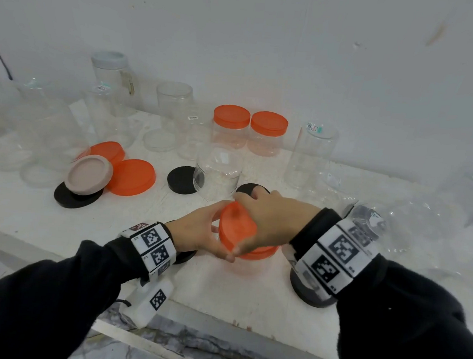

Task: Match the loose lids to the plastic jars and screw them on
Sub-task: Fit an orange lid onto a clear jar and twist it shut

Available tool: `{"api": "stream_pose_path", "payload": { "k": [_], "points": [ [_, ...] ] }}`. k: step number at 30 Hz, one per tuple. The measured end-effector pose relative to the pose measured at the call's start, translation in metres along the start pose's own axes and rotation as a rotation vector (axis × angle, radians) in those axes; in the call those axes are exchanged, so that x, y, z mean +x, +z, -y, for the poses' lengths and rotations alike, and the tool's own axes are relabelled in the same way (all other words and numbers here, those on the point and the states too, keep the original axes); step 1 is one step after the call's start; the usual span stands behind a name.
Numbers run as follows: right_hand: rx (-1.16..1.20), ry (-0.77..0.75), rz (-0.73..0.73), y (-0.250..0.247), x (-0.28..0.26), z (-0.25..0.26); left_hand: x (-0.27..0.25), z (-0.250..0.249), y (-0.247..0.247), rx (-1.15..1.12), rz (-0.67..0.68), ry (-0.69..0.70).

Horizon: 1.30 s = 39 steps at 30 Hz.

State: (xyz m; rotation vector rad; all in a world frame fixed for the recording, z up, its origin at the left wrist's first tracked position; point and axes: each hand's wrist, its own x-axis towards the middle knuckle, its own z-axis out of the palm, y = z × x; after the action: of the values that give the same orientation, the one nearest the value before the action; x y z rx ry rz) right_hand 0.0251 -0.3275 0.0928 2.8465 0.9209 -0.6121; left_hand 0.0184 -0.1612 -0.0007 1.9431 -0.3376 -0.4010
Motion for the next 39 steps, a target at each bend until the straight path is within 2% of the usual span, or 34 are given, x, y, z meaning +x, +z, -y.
{"api": "stream_pose_path", "payload": {
  "k": [2,4,11,13,17,23,29,39],
  "points": [
    [0.030,-0.092,0.078,-0.003,-0.001,-0.004,0.000,0.001,0.001,-0.005,-0.002,0.010],
    [0.034,-0.125,0.073,-0.003,-0.002,-0.003,-0.001,0.001,0.001,-0.005,-0.002,0.022],
    [-0.082,0.090,-0.193,0.013,-0.001,0.010,0.000,0.001,0.001,0.034,0.002,-0.004],
    [-0.041,0.052,-0.136,0.011,-0.001,0.004,0.000,0.000,0.001,0.032,0.003,0.000],
    [0.046,-0.132,0.057,0.002,0.000,-0.007,-0.002,0.000,0.002,0.005,-0.010,0.007],
    [-0.064,-0.103,-0.126,0.007,0.001,-0.005,-0.001,0.000,0.001,0.010,-0.020,0.012],
    [-0.112,-0.134,-0.238,0.017,-0.003,-0.010,-0.003,0.000,0.000,-0.022,-0.003,0.007],
    [-0.074,-0.106,-0.318,0.031,-0.006,-0.011,-0.003,-0.003,0.003,-0.003,-0.010,0.020]
  ]
}}
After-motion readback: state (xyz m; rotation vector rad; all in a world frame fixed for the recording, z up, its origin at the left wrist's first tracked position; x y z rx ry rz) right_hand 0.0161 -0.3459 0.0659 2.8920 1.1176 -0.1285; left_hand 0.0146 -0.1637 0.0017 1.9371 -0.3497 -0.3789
